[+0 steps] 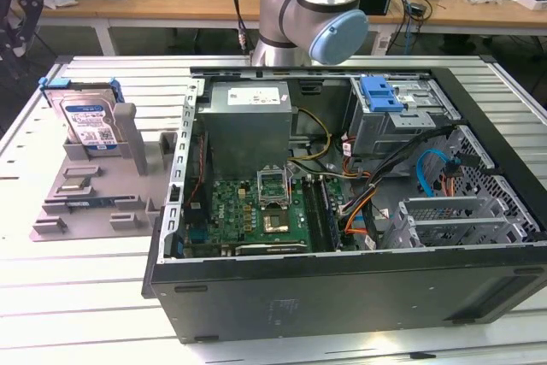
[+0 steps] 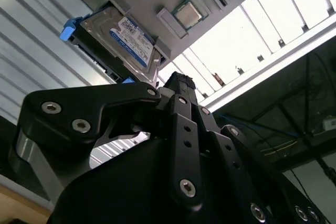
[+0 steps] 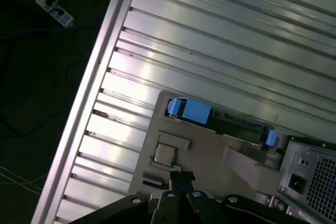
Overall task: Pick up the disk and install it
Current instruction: 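Pick up the disk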
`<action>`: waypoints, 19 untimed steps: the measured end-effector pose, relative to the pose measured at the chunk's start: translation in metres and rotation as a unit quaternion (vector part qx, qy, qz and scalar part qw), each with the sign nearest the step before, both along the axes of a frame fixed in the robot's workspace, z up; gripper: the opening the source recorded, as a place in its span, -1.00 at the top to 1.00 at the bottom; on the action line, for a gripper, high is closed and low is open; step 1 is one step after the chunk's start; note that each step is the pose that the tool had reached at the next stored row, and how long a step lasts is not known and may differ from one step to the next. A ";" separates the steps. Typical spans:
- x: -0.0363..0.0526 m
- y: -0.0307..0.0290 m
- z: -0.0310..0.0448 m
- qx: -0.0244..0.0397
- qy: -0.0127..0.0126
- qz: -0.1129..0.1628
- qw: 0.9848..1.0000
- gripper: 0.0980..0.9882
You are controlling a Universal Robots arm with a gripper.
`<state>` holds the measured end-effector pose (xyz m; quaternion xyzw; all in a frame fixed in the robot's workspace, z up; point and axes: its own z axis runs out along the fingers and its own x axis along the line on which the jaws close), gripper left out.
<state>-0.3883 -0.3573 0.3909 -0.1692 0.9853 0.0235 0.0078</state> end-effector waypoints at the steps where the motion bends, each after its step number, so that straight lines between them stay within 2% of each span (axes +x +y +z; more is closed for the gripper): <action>1: 0.0000 0.0000 0.0000 0.000 0.000 0.007 1.000 0.98; 7: 0.0000 0.0000 0.0000 0.000 0.000 0.048 0.999 0.98; 11: 0.0000 0.0000 0.0000 0.000 0.000 0.079 0.997 0.98; 14: 0.0000 0.0000 0.0000 0.000 0.000 0.099 0.995 0.98; 17: 0.0000 0.0000 0.0000 0.000 0.000 0.127 0.992 0.98; 19: 0.0000 0.0000 0.0000 0.000 0.000 0.139 0.990 0.98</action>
